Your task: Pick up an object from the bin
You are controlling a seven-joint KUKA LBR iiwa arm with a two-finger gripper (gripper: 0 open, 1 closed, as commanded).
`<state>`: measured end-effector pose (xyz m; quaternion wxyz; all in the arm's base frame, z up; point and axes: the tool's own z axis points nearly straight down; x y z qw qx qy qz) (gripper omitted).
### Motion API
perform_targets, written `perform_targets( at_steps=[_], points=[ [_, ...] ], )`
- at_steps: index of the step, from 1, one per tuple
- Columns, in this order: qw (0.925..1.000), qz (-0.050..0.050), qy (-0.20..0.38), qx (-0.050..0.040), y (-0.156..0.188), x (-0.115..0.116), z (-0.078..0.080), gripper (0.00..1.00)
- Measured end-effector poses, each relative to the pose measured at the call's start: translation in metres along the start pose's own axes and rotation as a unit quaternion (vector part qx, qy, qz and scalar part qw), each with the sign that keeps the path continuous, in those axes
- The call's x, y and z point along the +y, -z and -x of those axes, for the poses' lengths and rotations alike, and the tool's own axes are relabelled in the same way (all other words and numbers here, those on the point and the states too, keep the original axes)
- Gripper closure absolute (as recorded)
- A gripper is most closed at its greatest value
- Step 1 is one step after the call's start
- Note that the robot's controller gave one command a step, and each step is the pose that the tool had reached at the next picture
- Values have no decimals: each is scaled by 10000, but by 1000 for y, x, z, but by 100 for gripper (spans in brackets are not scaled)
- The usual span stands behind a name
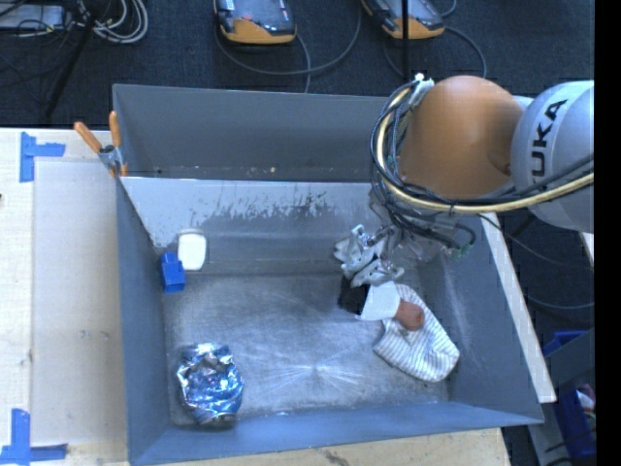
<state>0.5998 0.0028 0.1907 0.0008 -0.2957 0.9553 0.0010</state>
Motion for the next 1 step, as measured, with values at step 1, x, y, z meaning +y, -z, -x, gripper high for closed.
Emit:
perform_targets(
  at_steps=[1],
  points=[
    [9993,18,370,32,35,0,-5,100]
  ],
)
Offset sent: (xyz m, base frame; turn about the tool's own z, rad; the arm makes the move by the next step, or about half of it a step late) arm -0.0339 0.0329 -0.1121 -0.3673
